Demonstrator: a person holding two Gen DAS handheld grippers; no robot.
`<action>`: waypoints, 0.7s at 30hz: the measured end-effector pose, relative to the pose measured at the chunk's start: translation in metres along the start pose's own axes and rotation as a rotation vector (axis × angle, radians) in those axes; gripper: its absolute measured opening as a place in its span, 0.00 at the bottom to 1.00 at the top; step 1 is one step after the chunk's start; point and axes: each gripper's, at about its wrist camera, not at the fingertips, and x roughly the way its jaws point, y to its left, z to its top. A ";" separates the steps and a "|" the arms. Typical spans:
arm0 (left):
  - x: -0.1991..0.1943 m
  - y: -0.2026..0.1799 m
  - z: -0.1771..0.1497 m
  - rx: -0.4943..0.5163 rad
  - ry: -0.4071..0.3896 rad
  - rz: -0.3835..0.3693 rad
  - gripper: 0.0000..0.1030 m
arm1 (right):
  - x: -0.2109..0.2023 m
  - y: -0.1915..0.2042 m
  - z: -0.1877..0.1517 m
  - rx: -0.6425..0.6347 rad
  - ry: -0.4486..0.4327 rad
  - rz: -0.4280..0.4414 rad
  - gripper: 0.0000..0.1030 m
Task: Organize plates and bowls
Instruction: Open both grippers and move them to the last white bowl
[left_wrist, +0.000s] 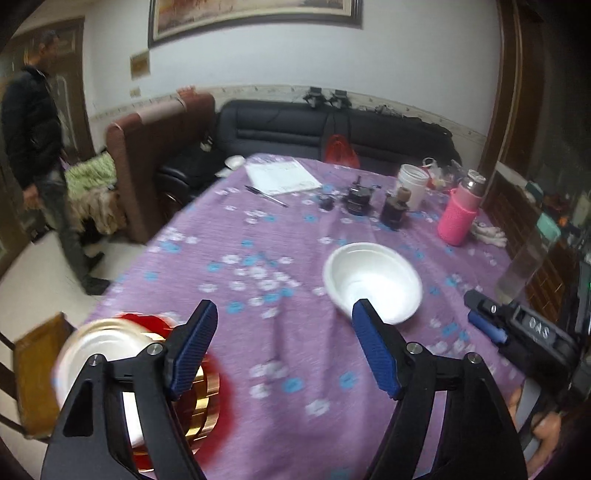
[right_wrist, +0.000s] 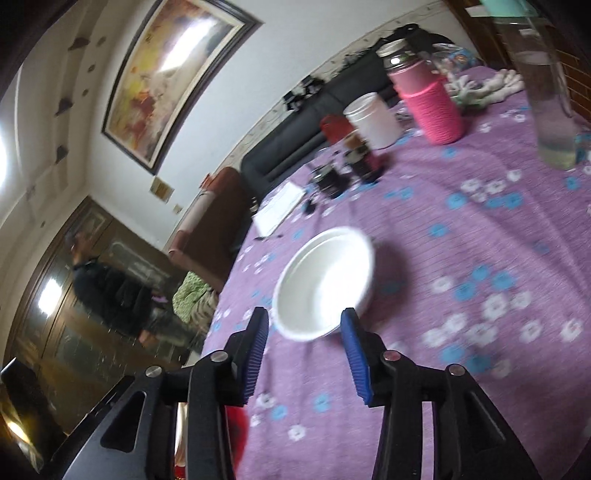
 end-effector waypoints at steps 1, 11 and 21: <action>0.012 -0.006 0.006 -0.012 0.024 -0.006 0.74 | 0.000 -0.003 0.005 0.005 0.004 0.000 0.47; 0.104 -0.008 0.030 -0.171 0.193 0.029 0.74 | 0.062 -0.011 0.067 0.008 0.128 -0.051 0.57; 0.152 -0.002 0.034 -0.232 0.277 -0.033 0.73 | 0.109 -0.061 0.062 0.104 0.192 -0.031 0.57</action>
